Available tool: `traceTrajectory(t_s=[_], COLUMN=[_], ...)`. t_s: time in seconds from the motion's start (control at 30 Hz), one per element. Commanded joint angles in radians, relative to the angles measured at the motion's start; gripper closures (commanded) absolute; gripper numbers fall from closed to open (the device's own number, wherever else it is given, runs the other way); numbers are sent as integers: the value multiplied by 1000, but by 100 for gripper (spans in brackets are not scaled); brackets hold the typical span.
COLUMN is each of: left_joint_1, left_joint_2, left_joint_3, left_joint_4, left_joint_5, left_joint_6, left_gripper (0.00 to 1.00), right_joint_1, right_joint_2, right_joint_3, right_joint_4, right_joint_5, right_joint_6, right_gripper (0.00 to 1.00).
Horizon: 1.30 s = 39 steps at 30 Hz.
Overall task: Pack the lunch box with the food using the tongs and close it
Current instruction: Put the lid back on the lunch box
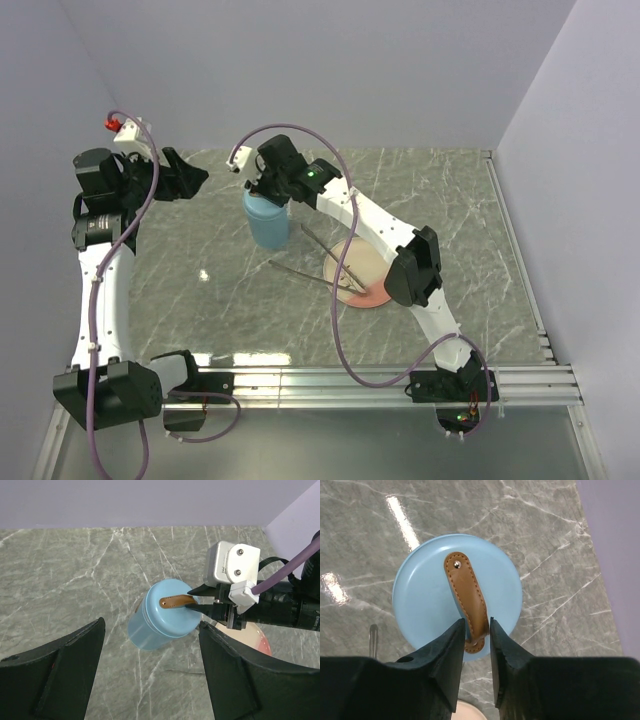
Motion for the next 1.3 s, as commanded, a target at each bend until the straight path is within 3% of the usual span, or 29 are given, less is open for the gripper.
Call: traceTrajectory(t_s=[0.0, 0.47, 0.57, 0.63, 0.67, 0.7, 0.87, 0.97, 1.07, 1.1, 1.17, 1.27], left_joint_1=[5, 5, 8, 10, 11, 13, 16, 7, -62, -112, -154, -193], left_joint_2=[1, 10, 26, 50, 59, 72, 193, 303, 426, 485, 536, 601], left_joint_3=[-5, -23, -5, 29, 44, 82, 227, 360, 516, 587, 651, 664], left_joint_4=[37, 72, 88, 79, 74, 63, -65, -188, -447, -592, -677, -675], left_joint_5=[23, 56, 87, 116, 125, 136, 230, 375, 362, 345, 314, 334], left_joint_6=[19, 13, 36, 84, 107, 158, 309, 482, 764, 941, 1136, 1219], left_gripper=[19, 19, 19, 18, 18, 18, 17, 19, 20, 21, 25, 27], right_joint_1=[12, 15, 15, 12, 11, 6, -23, -74, -168, -204, -291, -407], right_joint_2=[3, -72, -121, -173, -191, -214, -358, -428, -449, -442, -417, -379], right_joint_3=[31, 33, 3, -41, -62, -110, -253, -322, -311, -285, -245, -192], right_joint_4=[54, 91, 97, 100, 99, 102, 88, 57, -47, -79, -192, -312], right_joint_5=[4, -33, -52, -76, -88, -101, -135, -177, -269, -294, -363, -447], right_joint_6=[4, 53, 69, 80, 84, 89, 76, 75, 90, 98, 93, 95], right_gripper=[64, 53, 43, 27, 26, 17, 13, 13, 12, 11, 11, 9])
